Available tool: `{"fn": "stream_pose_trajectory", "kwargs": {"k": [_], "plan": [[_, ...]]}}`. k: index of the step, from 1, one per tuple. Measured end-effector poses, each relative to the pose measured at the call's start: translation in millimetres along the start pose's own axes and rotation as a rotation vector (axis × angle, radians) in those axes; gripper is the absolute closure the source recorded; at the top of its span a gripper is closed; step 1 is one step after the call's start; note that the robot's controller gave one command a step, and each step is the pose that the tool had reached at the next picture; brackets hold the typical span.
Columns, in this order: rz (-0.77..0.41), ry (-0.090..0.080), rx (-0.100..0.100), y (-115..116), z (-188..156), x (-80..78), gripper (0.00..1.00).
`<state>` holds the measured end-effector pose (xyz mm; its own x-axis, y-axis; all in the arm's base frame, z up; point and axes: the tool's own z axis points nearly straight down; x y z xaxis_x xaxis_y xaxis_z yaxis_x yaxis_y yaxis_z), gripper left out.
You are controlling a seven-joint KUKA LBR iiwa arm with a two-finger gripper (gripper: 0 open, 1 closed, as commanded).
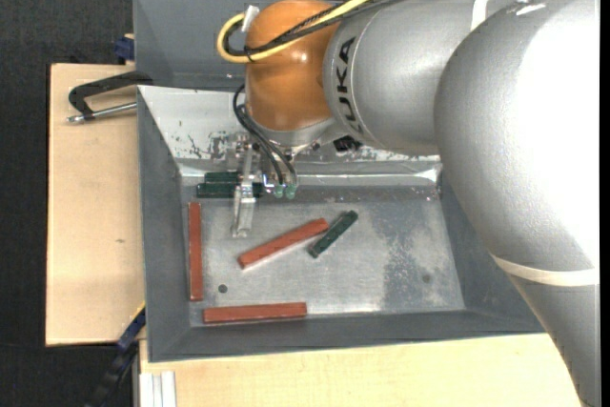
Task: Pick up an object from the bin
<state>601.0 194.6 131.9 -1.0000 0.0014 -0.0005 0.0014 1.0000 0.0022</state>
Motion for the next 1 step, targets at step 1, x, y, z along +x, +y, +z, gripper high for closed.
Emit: {"fn": "stream_pose_trajectory", "kwargs": {"k": [1], "plan": [[-0.052,-0.004,0.000,-4.9,48.1,0.4,0.00]]}}
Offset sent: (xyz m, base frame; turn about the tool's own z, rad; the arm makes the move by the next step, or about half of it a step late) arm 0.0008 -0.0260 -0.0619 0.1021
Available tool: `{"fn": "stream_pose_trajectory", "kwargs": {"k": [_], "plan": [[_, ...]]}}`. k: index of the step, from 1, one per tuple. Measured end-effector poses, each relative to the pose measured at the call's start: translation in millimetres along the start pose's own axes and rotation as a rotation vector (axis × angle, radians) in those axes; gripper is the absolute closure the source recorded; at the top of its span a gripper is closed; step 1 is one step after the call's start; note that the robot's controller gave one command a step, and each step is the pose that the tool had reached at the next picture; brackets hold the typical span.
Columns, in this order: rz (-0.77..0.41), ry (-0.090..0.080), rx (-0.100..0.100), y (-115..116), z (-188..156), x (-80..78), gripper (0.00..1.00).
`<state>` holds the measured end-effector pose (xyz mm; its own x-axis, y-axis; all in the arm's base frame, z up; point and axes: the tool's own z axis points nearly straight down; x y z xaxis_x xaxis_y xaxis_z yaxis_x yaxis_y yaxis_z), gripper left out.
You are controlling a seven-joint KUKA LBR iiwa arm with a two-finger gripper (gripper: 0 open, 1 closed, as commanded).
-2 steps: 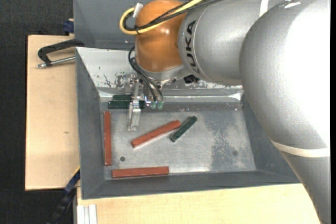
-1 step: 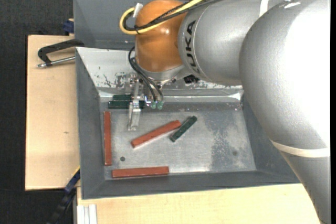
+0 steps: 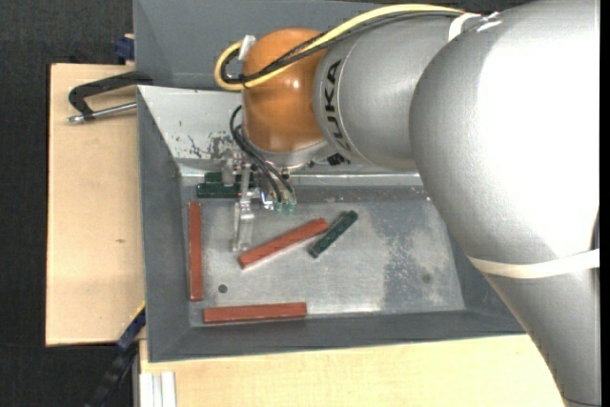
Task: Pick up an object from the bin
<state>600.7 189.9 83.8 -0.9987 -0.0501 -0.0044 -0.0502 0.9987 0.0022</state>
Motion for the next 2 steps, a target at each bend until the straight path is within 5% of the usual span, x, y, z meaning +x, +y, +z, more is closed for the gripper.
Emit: {"fn": "stream_pose_trajectory", "kwargs": {"k": [1,2], "plan": [[0.153,-0.010,-0.003,-19.3,8.7,-4.3,1.00],[0.152,0.007,0.000,-19.4,12.9,0.2,0.00]]}}
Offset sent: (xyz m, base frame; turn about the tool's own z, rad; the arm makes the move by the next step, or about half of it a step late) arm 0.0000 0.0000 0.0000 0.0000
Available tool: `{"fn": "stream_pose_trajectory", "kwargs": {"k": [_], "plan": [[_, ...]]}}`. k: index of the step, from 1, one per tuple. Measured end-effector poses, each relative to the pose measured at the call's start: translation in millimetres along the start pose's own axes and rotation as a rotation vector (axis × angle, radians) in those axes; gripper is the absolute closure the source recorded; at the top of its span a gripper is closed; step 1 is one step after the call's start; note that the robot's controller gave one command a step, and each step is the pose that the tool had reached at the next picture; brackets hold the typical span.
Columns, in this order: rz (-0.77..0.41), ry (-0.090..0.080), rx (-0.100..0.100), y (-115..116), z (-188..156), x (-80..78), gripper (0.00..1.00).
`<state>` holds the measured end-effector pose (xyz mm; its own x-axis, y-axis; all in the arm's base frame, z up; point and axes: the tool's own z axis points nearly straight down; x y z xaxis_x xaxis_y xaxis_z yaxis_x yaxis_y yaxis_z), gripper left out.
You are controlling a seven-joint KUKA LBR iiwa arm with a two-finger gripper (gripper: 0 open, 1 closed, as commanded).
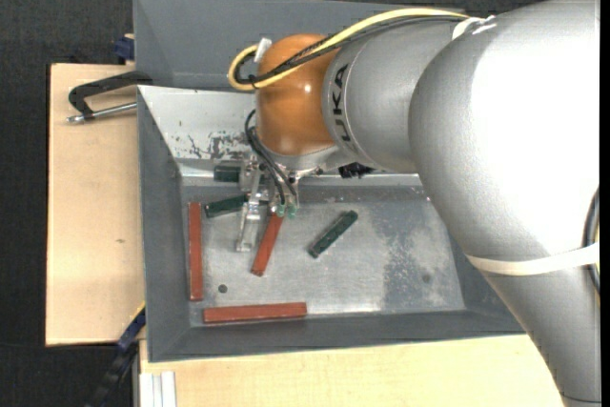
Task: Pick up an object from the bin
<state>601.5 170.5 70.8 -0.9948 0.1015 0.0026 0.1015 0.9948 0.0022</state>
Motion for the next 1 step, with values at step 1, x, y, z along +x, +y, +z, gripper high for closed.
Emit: {"fn": "stream_pose_trajectory", "kwargs": {"k": [1], "plan": [[0.001,-0.005,-0.001,-0.2,-0.8,-1.6,1.00]]}}
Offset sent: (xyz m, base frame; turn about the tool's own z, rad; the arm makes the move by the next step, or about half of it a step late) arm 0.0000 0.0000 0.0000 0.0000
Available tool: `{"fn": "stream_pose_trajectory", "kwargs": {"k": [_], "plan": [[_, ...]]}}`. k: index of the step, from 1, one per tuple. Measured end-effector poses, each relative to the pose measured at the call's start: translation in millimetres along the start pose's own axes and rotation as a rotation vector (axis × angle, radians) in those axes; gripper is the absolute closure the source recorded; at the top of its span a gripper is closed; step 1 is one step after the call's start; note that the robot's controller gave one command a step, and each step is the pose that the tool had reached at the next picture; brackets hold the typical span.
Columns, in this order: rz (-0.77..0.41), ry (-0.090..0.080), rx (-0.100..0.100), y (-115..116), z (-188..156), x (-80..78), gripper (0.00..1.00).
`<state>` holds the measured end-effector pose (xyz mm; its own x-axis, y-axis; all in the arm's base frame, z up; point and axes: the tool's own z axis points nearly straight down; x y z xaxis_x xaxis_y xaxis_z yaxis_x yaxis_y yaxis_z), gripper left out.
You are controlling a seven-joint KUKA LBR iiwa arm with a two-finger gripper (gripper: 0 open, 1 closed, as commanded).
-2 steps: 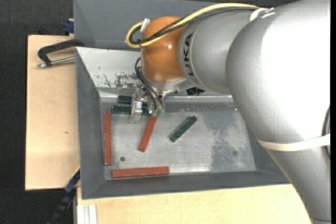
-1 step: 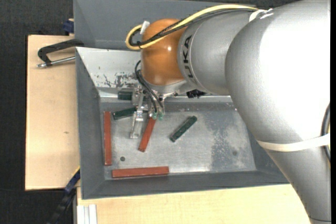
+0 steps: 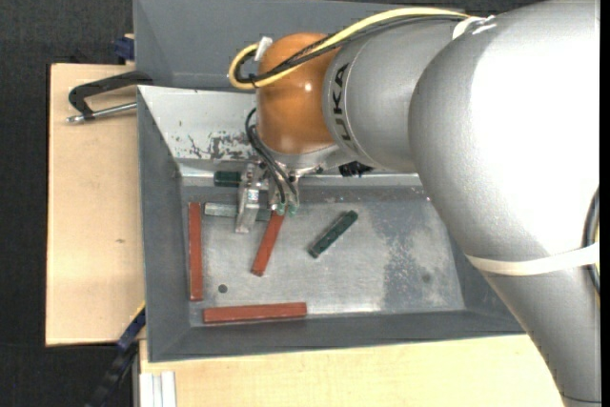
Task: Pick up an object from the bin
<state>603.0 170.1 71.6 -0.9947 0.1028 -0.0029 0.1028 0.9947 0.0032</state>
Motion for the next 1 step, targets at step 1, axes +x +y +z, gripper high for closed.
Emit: {"fn": "stream_pose_trajectory", "kwargs": {"k": [1], "plan": [[0.000,0.000,0.000,-0.1,0.1,0.1,1.00]]}}
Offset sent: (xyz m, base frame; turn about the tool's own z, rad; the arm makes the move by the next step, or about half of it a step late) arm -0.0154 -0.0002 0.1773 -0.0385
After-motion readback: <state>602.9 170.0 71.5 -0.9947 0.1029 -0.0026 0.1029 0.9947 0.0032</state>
